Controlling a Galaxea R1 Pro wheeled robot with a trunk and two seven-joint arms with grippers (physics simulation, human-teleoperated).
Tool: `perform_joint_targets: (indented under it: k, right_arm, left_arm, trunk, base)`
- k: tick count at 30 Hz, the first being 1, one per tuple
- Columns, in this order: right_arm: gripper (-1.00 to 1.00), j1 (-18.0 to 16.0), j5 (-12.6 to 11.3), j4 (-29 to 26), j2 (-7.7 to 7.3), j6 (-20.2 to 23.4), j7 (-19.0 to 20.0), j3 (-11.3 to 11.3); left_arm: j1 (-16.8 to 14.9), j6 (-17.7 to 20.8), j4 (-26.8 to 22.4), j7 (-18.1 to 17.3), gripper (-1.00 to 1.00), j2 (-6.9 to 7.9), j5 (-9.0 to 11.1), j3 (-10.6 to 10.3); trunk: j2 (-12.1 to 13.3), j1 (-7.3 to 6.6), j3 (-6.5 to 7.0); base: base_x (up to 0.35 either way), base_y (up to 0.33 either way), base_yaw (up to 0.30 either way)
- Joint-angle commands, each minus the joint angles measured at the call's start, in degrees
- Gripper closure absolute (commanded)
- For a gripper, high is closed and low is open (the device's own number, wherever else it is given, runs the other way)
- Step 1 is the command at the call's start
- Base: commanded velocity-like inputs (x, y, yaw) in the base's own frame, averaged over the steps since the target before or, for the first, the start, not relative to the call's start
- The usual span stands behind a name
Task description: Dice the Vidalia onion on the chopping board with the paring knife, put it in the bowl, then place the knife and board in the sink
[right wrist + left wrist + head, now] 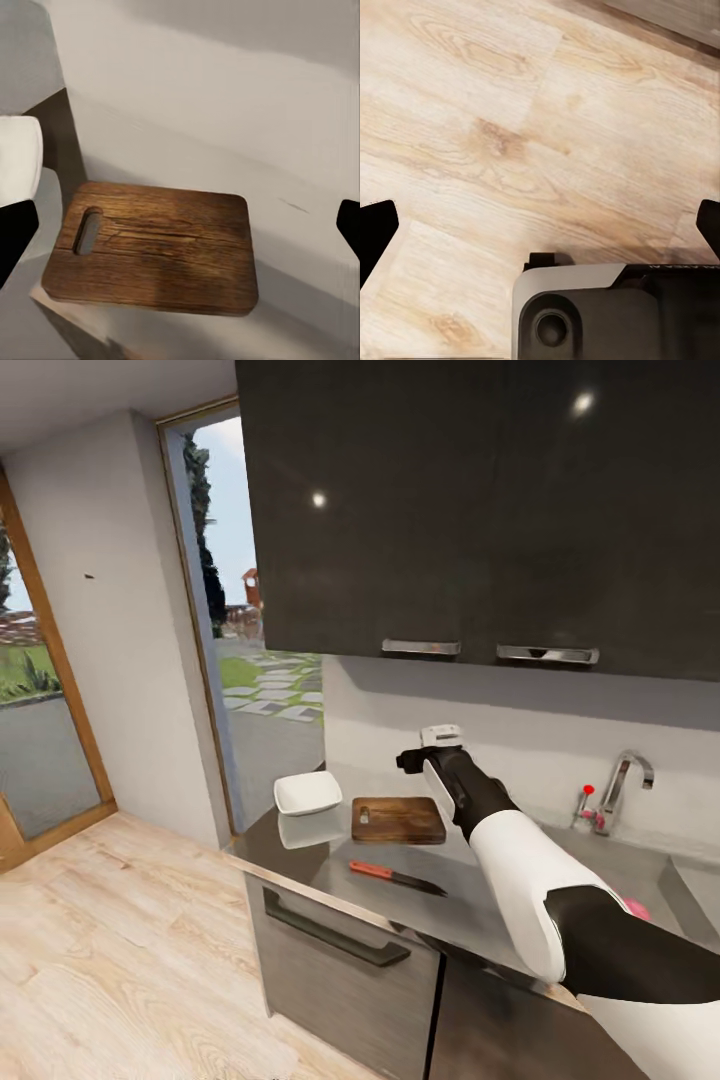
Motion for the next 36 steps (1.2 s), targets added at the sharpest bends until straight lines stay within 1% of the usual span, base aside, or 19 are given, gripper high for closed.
perform_joint_targets:
  k: [1,5,7,9,10,11,12,13,14,17,22,23,26,27,29,31,33,36]
  right_arm:
    - [-1.00,0.0,0.3,-0.1,0.00,0.4,-0.1,0.1]
    - [-1.00,0.0,0.3,-0.1,0.00,0.4,0.0,0.2]
    - [-1.00,0.0,0.3,-0.1,0.00,0.4,0.9,0.3]
    - [-1.00,0.0,0.5,-0.1,0.00,0.5,3.7,1.6]
    - [-1.00,0.0,0.7,-0.1,0.00,0.5,5.7,2.9]
    - [-1.00,0.0,1.1,-0.1,0.00,0.6,8.9,5.3]
    - [-1.00,0.0,1.2,-0.1,0.00,0.6,9.9,6.1]
    - [-1.00,0.0,1.4,-0.1,0.00,0.8,13.7,8.6]
    - [-1.00,0.0,1.5,0.0,0.00,1.0,15.0,9.2]
    - [-1.00,0.0,1.6,0.2,0.00,1.6,17.2,10.0]
    - [-1.00,0.0,1.8,0.3,0.00,2.0,23.0,10.4]
    - [-1.00,0.0,1.8,0.3,-0.68,2.0,25.3,10.4]
    - [-1.00,0.0,1.9,0.3,-3.35,2.0,31.8,10.5]
    - [-1.00,0.0,1.9,0.3,-3.80,2.0,32.7,10.5]
    - [-1.00,0.0,1.9,0.3,-5.63,2.0,35.6,10.5]
    - [-1.00,0.0,2.0,0.3,-6.32,2.0,36.5,10.5]
    - [-1.00,0.0,2.6,0.3,-6.57,2.1,36.8,10.6]
    - [-1.00,0.0,5.2,0.9,-6.71,2.1,37.1,11.1]
  left_arm:
    - [0.0,-0.2,0.0,0.0,-1.00,0.00,0.0,0.0]
    - [0.0,-0.2,0.0,0.0,-1.00,0.00,0.0,0.0]
    - [0.0,-0.2,0.0,0.0,-1.00,0.00,0.0,0.0]
    - [0.0,-0.2,0.0,0.0,-1.00,0.00,0.0,0.0]
    - [0.0,-0.2,0.0,0.0,-1.00,0.00,0.0,0.0]
    - [0.0,-0.2,0.0,0.0,-1.00,0.00,0.0,0.0]
    - [0.0,-0.2,0.0,0.0,-1.00,0.00,0.0,0.0]
    - [0.0,-0.2,0.0,0.0,-1.00,0.05,0.0,0.0]
    - [0.0,-0.2,0.0,0.0,-1.00,0.07,0.0,0.0]
    - [0.0,-0.3,0.0,0.0,-1.00,0.08,0.0,0.0]
    - [0.0,-0.3,0.0,0.0,-1.00,0.15,0.0,0.0]
    - [0.0,-0.3,0.0,0.0,-1.00,0.15,0.0,0.0]
    - [0.0,-0.3,0.0,0.0,-1.00,0.17,0.0,0.0]
    - [0.0,-0.3,0.0,0.0,-1.00,0.17,0.0,0.0]
    - [0.0,-0.3,0.0,0.0,-1.00,0.13,0.0,0.0]
    - [0.0,-0.3,0.0,0.0,-1.00,0.11,0.0,0.0]
    - [0.0,-0.3,0.0,0.0,-1.00,0.10,0.0,0.0]
    - [0.0,-0.3,0.0,0.0,-1.00,0.09,0.0,0.0]
  trunk:
    - [0.0,0.02,-0.02]
    - [0.0,0.02,-0.02]
    - [0.0,0.02,-0.02]
    - [0.0,0.02,-0.02]
    - [0.0,0.02,-0.02]
    - [0.0,0.02,-0.02]
    - [0.0,0.02,-0.02]
    - [0.0,0.02,-0.02]
    - [0.0,0.02,-0.02]
    - [0.0,0.02,-0.02]
    - [0.0,0.02,-0.02]
    - [0.0,0.02,-0.02]
    - [0.0,0.02,-0.02]
    - [0.0,0.02,-0.02]
    - [0.0,0.02,-0.02]
    - [0.0,0.02,-0.02]
    - [0.0,0.02,-0.02]
    - [0.0,0.02,-0.02]
  base:
    - [0.003,-0.014,0.150]
    - [0.001,-0.005,0.057]
    - [0.000,-0.001,0.015]
    - [0.000,-0.001,0.006]
    - [0.000,0.000,0.003]
    - [0.000,0.000,0.002]
    - [0.000,0.000,0.001]
    - [0.000,0.000,0.000]
    - [0.000,0.000,0.000]
    - [0.000,0.000,0.000]
    - [0.000,0.000,0.000]
    - [0.000,0.000,0.000]
    - [0.000,0.000,0.000]
    - [0.000,0.000,0.000]
    - [0.000,0.000,0.000]
    - [0.000,0.000,0.000]
    - [0.000,0.000,0.000]
    - [0.000,0.000,0.000]
